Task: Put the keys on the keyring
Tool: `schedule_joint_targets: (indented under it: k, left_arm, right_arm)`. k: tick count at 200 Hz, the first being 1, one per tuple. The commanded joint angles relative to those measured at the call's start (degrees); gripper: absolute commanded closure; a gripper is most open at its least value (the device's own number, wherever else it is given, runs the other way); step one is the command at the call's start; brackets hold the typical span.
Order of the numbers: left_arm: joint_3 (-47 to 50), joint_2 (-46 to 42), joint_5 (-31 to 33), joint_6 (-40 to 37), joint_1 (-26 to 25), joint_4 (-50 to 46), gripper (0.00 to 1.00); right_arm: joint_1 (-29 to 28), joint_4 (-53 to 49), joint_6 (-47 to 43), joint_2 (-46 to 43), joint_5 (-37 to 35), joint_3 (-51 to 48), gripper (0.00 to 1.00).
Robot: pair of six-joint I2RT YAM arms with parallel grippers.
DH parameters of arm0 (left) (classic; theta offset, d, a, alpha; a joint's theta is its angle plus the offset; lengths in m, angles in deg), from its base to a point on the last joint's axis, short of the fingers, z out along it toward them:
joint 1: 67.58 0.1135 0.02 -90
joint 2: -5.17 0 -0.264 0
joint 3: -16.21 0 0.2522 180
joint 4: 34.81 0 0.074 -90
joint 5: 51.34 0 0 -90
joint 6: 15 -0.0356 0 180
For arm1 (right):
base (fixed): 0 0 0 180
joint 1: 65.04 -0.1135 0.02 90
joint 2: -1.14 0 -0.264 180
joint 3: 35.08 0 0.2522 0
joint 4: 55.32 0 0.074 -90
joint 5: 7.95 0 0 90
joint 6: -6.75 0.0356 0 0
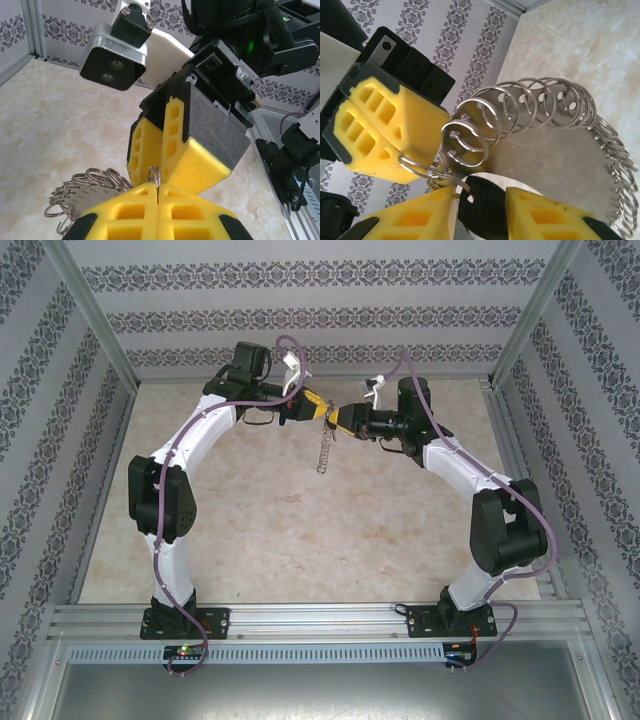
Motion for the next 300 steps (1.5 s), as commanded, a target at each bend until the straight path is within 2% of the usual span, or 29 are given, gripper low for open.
schedule_joint_targets:
  k: [1, 38, 83, 106, 193, 235, 257, 300]
  left_arm:
    - [0.64, -2.9, -1.32, 0.46, 0.45, 3.61, 1.0]
    - [0.7, -3.0, -1.23, 0.57, 0.47, 3.89, 1.0]
    - [0.9, -3.24, -1.17, 0.58, 0.48, 4.09, 1.0]
    - [0.97, -3.33, -1.29, 0.65, 0.47, 4.11, 1.0]
    - [1.26, -3.91, -1.31, 0.64, 0.46, 4.09, 1.0]
    - [1.26, -4.02, -1.35, 0.75, 0.47, 4.09, 1.0]
    - [1.17, -4.04, -1.41, 0.73, 0.42, 4.0, 1.0]
    - [1.1, -4.03, -1.44, 0.73, 0.44, 3.83, 1.0]
  right_arm:
    - [-0.61, 2.01, 0.35, 1.15, 1.4, 0.09, 0.69]
    - [-0.35, 0.7, -0.19, 1.22, 1.62, -0.39, 0.69]
    - [2.54, -1.1, 0.26, 0.21, 0.65, -2.72, 0.58]
    - [2.57, -0.47, 0.82, 0.21, 1.36, -2.61, 0.56]
    - [5.47, -0.12, -1.94, -6.04, 2.82, -2.15, 0.6]
    - [5.03, 1.71, -1.41, -6.7, 3.03, -0.37, 0.59]
    - [3.94, 0.17, -5.39, -8.12, 2.42, -0.87, 0.58]
    - [3.24, -4.94, -13.56, -11.82, -3.25, -2.52, 0.59]
